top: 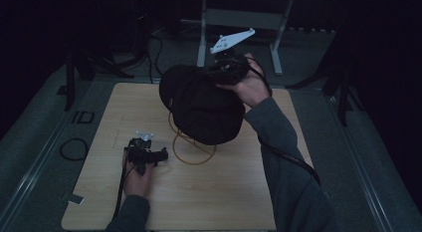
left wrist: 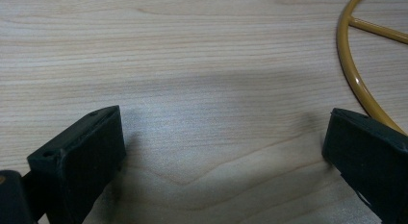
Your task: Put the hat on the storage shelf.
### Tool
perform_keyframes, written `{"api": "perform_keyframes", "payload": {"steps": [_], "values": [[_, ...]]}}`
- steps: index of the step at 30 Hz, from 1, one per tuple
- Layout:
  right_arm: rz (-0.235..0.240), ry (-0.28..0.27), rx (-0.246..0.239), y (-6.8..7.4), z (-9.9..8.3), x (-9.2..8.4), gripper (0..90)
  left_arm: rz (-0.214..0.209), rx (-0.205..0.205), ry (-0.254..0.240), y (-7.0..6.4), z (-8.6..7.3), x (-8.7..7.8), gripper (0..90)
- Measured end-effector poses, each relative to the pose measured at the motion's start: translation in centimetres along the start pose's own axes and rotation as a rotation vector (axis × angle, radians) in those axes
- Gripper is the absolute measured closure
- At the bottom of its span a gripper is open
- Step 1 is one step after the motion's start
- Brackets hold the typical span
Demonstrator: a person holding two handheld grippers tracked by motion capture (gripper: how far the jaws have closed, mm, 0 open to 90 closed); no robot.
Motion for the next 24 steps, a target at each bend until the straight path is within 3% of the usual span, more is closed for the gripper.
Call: {"api": "perform_keyframes", "payload": {"steps": [9,19,24], "values": [[-0.004,0.059,-0.026,0.8,0.4,2.4,83.7,0.001,0.002,0.001,0.0,0.0,0.0,0.7],[0.024,0.077,0.005,0.8,0.6,4.8,83.7,0.001,0.004,0.003,0.0,0.0,0.0,0.7],[0.016,0.107,0.011,0.8,0.6,6.2,83.5,-0.002,0.004,0.003,-0.1,0.0,0.0,0.7]]}}
Point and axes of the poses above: each handheld gripper's, and its own axes: x roughly forward along the jaws, z roughly out of its top, y roughly to its left, the point moved 10 cm from there along x, roughly forward along the jaws, and after that the axes turned 13 degrees about y, right-handed, at the moved point
